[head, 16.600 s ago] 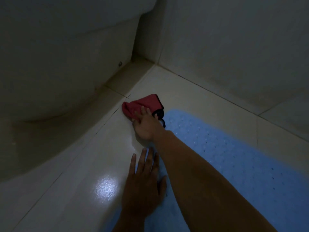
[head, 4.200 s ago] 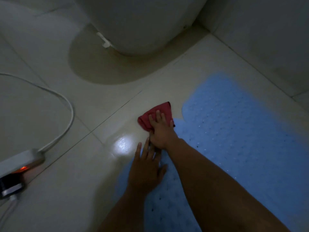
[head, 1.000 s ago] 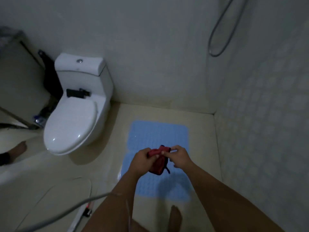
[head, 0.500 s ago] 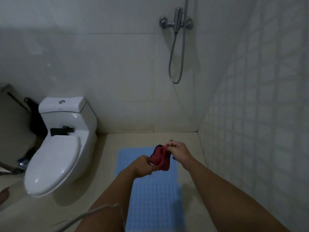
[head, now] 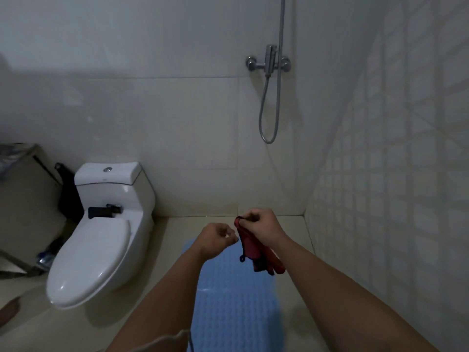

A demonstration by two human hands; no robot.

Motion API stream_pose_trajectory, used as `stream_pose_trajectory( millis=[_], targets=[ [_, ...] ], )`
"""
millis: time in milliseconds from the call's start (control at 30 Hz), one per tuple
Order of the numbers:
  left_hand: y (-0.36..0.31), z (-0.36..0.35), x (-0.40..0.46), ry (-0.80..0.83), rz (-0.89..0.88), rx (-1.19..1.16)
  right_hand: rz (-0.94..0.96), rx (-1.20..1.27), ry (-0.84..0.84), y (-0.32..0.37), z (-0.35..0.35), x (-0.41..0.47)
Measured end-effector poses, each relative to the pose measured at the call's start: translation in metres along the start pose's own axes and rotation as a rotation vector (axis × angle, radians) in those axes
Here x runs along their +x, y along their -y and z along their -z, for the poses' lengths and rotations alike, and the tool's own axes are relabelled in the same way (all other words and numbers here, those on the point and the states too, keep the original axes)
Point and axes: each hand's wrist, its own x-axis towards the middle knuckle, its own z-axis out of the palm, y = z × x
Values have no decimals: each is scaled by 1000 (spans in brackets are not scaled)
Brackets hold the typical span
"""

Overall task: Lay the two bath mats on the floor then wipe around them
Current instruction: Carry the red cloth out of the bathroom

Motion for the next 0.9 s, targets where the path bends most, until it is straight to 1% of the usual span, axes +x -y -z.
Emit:
stream_pose_trajectory(
  millis=[67,167,233,300,367,467,533,600,667,767,900],
  targets=[
    [3,11,-9,-21,-22,-47,2,2,8,3,-5,-1],
    [11,30,-23,20,-76,-125,-5,-11,99,14,-23,-8],
    [20,44,-30,13,-81,-112,-3,-2,132,23,-40,-12],
    [29,58,-40,-23,-67,-92,3,14,142,30,-55,-14],
    [46,76,-48,-87,-73,-70,36,-32,147,39,-74,-15],
    [67,105,-66,-139,-40,-77,69,-180,156,47,-102,-13],
    [81,123,-80,-192,-33,-38,93,-293,193,55,-123,-15],
    [93,137,-97,-211,-27,22,152,-413,241,62,-144,-19],
    [114,156,-119,-256,-12,146,233,-577,302,70,-175,-21],
    [145,179,-148,-312,26,225,298,-749,414,76,-219,-18],
    [187,201,-193,-402,167,216,363,-810,576,83,-279,-15]
  ],
)
